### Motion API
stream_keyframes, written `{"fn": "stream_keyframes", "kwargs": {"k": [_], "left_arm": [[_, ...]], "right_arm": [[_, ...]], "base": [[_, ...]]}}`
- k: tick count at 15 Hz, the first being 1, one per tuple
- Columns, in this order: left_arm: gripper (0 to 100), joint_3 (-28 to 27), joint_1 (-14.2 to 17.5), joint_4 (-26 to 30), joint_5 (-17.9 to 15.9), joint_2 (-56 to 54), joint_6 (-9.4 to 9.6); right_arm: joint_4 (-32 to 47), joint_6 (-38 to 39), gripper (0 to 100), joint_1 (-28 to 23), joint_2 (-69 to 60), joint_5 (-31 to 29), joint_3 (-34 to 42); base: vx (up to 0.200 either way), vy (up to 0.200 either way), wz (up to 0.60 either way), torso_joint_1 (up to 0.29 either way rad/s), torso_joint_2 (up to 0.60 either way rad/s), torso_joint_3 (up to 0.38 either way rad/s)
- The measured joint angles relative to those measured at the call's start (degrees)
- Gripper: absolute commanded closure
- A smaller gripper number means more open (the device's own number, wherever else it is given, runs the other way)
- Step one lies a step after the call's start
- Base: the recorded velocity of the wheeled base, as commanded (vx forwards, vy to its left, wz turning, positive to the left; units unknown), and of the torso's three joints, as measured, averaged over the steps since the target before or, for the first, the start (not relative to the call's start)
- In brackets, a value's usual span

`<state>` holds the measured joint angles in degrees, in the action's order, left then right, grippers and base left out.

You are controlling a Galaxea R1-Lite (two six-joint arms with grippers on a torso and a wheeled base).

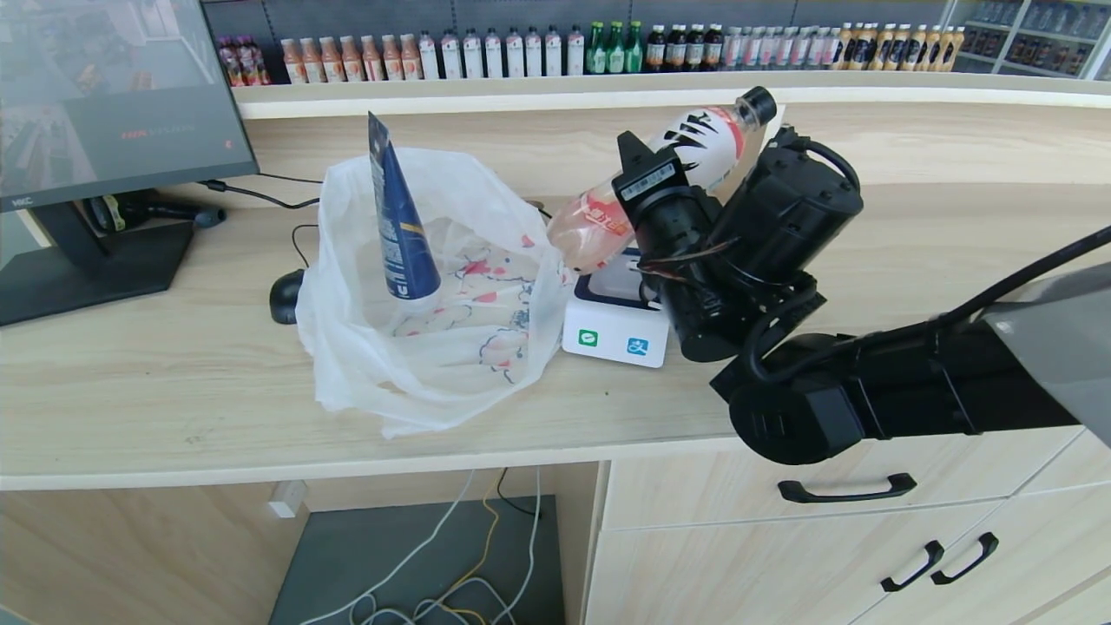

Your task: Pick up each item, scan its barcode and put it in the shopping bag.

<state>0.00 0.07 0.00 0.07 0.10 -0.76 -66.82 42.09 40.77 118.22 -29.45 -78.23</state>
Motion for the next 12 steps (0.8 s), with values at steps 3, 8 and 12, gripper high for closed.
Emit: {"fn": "stream_keyframes", "kwargs": {"k": [3,8,12], "left_arm": [[0,0.00,0.00,0.00,0.00,0.00,-0.02],[0,0.00,-0.02,0.00,0.00,0.00,0.00],[0,0.00,0.02,0.00,0.00,0.00,0.00]], "right_arm": [[-0.13,-4.17,100,0.72,-1.61,0.55,2.21],[-0.90,-17.60,100,3.24,-5.27,1.90,3.75],[-5.55,-31.78,100,4.11,-8.58,8.39,7.31]], "base": [[0.000,0.000,0.00,0.000,0.00,0.000],[0.000,0.000,0.00,0.000,0.00,0.000],[0.000,0.000,0.00,0.000,0.00,0.000]]}}
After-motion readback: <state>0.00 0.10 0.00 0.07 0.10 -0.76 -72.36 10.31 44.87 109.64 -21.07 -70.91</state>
